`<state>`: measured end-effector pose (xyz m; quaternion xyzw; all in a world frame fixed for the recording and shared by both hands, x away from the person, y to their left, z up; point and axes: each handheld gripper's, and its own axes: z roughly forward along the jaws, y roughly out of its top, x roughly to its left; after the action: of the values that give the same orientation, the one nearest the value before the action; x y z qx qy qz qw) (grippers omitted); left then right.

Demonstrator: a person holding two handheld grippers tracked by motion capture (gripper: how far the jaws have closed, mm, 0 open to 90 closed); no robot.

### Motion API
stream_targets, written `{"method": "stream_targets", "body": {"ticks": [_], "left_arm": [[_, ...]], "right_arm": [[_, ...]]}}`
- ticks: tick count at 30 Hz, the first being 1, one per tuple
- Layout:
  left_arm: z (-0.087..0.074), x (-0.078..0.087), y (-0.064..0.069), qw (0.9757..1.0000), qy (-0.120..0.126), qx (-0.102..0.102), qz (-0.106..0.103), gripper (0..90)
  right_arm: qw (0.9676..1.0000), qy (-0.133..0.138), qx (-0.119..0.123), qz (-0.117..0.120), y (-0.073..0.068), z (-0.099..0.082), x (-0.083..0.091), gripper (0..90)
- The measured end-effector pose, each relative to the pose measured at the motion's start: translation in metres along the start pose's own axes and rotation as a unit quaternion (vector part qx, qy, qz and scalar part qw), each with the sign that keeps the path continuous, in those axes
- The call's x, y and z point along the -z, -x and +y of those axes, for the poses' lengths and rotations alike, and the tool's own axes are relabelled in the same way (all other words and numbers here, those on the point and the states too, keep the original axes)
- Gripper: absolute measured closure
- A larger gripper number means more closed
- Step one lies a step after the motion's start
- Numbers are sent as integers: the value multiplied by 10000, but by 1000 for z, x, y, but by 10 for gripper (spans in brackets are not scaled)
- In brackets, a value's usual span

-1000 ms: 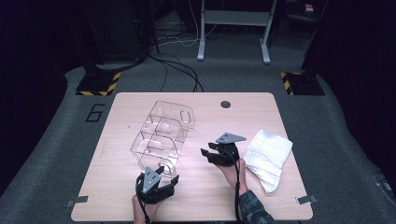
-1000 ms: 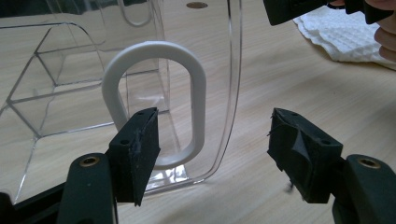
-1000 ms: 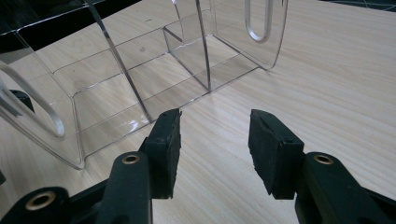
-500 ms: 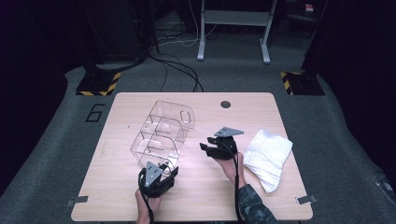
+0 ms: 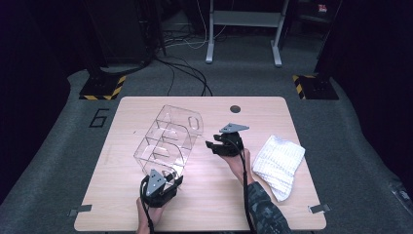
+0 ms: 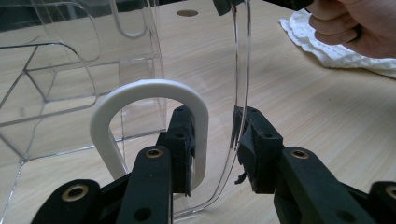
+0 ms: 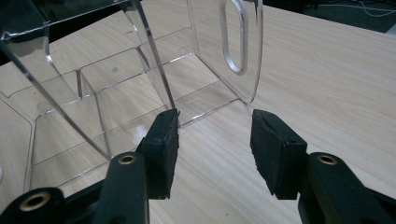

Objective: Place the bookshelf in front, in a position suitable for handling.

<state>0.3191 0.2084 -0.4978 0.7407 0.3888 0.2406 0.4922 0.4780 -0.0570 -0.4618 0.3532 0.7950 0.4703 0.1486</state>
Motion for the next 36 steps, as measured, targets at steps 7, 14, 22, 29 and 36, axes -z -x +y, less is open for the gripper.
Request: {"method": "stream_targets", "body": {"ticks": [7, 14, 22, 29, 36], "left_arm": [[-2, 5, -7, 9999, -6, -32, -160, 676], [-3, 12, -13, 9994, -99, -146, -312, 677], [-5, 13, -13, 9996, -25, -90, -283, 677], [-5, 14, -14, 9992, -95, -39, -381, 676], [-5, 14, -15, 9991, -105, -77, -415, 675]], "right_arm": [[10000, -77, -49, -33, 5, 6, -14, 514], [9999, -75, 53, -120, 11, 15, -27, 515], [9998, -179, 97, -66, 14, 26, -46, 519], [9993, -249, 265, -117, 15, 34, -66, 550], [9991, -221, 310, -201, 17, 37, -75, 614]]}}
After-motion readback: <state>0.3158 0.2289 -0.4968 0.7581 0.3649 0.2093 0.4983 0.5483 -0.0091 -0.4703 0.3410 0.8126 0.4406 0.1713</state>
